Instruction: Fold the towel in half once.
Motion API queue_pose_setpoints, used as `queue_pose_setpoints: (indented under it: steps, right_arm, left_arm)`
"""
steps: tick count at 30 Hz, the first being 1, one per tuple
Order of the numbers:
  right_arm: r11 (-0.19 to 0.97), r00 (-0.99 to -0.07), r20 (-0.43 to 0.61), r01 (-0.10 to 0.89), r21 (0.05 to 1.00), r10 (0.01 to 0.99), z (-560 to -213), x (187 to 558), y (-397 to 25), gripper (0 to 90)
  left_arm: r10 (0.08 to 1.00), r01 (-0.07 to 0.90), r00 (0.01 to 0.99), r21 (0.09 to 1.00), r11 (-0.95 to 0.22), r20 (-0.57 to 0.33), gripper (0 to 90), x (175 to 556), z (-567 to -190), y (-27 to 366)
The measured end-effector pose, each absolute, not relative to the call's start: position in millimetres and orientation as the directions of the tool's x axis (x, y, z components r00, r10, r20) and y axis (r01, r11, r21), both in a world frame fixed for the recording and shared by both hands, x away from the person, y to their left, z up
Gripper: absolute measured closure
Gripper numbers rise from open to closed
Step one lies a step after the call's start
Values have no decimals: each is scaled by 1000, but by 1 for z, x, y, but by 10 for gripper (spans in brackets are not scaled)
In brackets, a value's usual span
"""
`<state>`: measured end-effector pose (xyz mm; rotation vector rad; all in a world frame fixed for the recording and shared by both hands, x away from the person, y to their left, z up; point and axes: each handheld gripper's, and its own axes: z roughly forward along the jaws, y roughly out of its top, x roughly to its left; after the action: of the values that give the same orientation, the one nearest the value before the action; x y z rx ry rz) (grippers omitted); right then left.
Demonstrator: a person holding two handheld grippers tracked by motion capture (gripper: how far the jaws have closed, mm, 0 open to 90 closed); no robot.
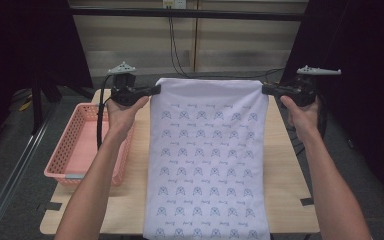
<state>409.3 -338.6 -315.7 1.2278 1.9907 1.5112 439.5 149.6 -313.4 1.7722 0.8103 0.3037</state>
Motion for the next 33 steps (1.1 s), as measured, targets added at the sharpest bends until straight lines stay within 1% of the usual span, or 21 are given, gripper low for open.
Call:
queue_pose_setpoints:
  steps: [3,5,6,9,12,14,16,18,19,20,21,22,23,25,26,27,28,29,30,32,33]
  right_arm:
    - [72,-546,192,424,903,816,-305,415,-336,846]
    - [49,-547,200,406,913,813,-297,416,-336,847]
    - [45,-549,205,408,912,810,-297,416,-336,847]
    - [57,-553,203,416,908,808,-302,411,-336,847]
    - [55,-574,229,434,899,786,-314,400,-339,846]
    - [60,-595,241,440,896,767,-321,389,-341,846]
    - [72,-610,240,441,894,755,-327,376,-342,846]
    - [84,-636,246,442,893,732,-334,355,-344,846]
    - [84,-636,246,442,893,732,-334,355,-344,846]
    - [86,-645,257,450,889,720,-342,338,-345,847]
    - [86,-645,257,450,889,720,-342,338,-345,847]
    - [83,-653,273,459,884,707,-349,323,-347,846]
    - [83,-653,273,459,884,707,-349,323,-347,846]
    - [77,-658,284,463,883,698,-355,309,-349,846]
    - [86,-670,293,471,878,682,-362,290,-347,846]
    - [86,-670,293,471,878,682,-362,290,-347,846]
    - [122,-696,287,474,872,659,-368,276,-344,846]
    - [122,-696,287,474,872,659,-368,276,-344,846]
    - [144,-700,284,485,863,655,-372,267,-341,846]
    - [187,-712,303,522,832,634,-388,242,-335,846]
    - [201,-713,307,532,822,630,-393,237,-333,846]
  left_arm:
    - [664,369,727,914,-166,-173,875,447,-305,146]
    - [660,361,732,919,-162,-171,875,445,-302,144]
    - [656,357,739,915,-187,-155,875,442,-303,143]
    - [643,366,750,908,-204,-158,875,435,-309,143]
    - [600,350,790,897,-272,-126,874,417,-319,140]
    - [581,355,801,897,-262,-147,874,408,-324,143]
    - [574,354,806,896,-268,-146,874,397,-330,146]
    - [571,370,804,892,-260,-167,874,385,-336,151]
    - [571,370,804,892,-260,-167,874,385,-336,151]
    - [554,372,814,888,-270,-172,874,372,-341,152]
    - [554,372,814,888,-270,-172,874,372,-341,152]
    - [545,371,821,884,-285,-168,873,362,-345,151]
    - [533,367,829,882,-296,-166,873,356,-347,151]
    - [523,356,839,877,-323,-148,871,337,-356,151]
    - [502,366,849,867,-337,-163,871,321,-368,152]
    - [502,366,849,867,-337,-163,871,321,-368,152]
    - [500,376,851,854,-360,-164,871,313,-374,152]
    - [488,389,853,848,-359,-184,871,306,-381,154]
    - [497,410,843,844,-347,-205,871,297,-389,157]
    - [486,415,849,830,-373,-206,871,281,-401,157]
    - [493,427,844,821,-378,-211,871,276,-406,157]
